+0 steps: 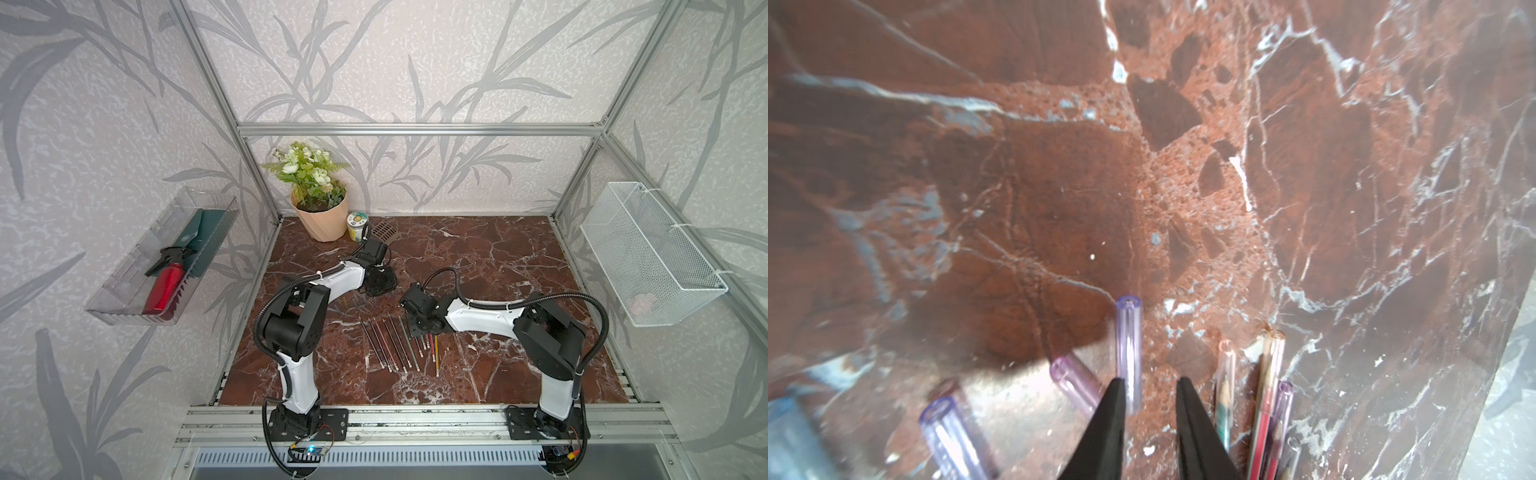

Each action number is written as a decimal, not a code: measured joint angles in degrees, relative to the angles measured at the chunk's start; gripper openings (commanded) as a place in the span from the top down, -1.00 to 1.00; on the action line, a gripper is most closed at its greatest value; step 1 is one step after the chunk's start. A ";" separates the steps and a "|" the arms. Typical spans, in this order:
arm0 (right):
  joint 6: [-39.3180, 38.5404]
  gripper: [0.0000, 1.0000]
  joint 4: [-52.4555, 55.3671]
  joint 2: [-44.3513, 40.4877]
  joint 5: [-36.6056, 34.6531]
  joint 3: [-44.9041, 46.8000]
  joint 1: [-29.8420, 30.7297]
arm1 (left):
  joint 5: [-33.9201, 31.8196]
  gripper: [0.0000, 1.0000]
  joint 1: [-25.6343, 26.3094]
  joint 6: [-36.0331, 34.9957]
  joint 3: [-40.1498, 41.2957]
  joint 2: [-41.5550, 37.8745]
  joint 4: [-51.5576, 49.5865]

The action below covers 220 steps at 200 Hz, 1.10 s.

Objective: Remove the protective cover of the pencils
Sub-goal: Pick up the pencil from the center of the board.

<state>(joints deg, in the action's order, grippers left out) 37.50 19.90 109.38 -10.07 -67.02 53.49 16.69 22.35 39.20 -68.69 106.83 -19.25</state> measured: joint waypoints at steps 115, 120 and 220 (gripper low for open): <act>-0.07 0.94 -1.20 -2.08 0.92 1.90 0.00 | -1.46 0.41 0.00 0.52 8.70 -11.19 8.04; -0.07 0.94 -1.57 -2.58 1.05 2.32 0.00 | -1.40 0.41 0.00 0.52 9.14 -11.63 8.57; -1.68 1.00 -9.53 -9.73 3.80 8.17 0.00 | 3.23 0.00 0.00 3.13 13.35 -13.09 18.14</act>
<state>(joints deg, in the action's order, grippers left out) 35.81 10.37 99.66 -6.26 -58.85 53.49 19.92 22.35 42.33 -55.33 93.73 -1.10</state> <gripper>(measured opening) 0.081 0.491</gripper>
